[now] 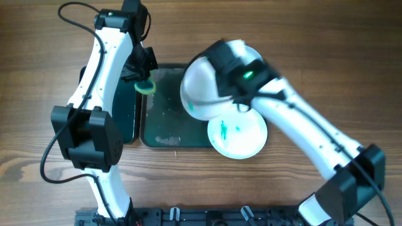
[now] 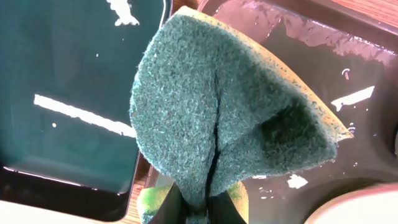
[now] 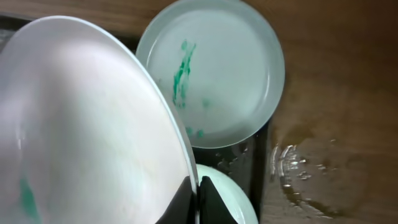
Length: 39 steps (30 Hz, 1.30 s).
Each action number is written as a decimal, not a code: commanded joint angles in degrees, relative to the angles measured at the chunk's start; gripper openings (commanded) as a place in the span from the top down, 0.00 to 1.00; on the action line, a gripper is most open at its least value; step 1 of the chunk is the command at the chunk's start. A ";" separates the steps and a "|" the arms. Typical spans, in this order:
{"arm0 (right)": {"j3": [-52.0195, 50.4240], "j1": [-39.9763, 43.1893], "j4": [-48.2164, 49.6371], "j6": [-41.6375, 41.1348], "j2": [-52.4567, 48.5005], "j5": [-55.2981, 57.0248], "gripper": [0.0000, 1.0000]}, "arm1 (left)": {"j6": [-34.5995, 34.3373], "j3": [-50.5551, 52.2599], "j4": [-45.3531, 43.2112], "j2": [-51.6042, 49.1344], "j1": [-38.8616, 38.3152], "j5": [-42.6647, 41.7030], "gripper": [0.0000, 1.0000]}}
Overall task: Clean dirty plates on tray and stack at the side
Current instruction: 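Lift the cleaned plate with the right gripper and move it right, then place the plate on the table right of the tray, release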
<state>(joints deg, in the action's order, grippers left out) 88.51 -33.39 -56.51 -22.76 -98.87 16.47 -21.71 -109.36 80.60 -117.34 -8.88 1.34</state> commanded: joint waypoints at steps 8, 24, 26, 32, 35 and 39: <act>0.02 37.40 -2.67 8.44 1.31 -24.83 0.96 | 0.28 -1.05 0.00 0.00 0.00 -0.92 0.96; -23.21 53.83 10.69 4.74 0.76 -19.04 0.96 | 0.31 -1.05 -0.22 0.00 0.00 -0.92 0.96; -25.55 53.83 12.96 4.72 0.76 -19.52 0.96 | 0.31 -1.05 -0.22 0.00 0.00 -0.92 0.96; -23.56 53.81 10.75 6.43 0.96 -26.40 0.77 | 0.28 -1.05 -0.24 0.00 0.00 -0.94 0.96; -18.93 53.81 4.72 8.00 1.49 -31.21 0.77 | 0.31 -1.05 -0.22 0.00 0.00 -0.94 0.96; -18.01 52.43 -2.21 15.74 2.99 -44.81 0.77 | 0.28 -1.05 -0.22 0.00 0.00 -0.96 0.96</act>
<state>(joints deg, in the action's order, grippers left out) 69.36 20.51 -55.31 -13.69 -97.93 -16.08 -21.71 -109.36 80.53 -117.34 -8.88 1.34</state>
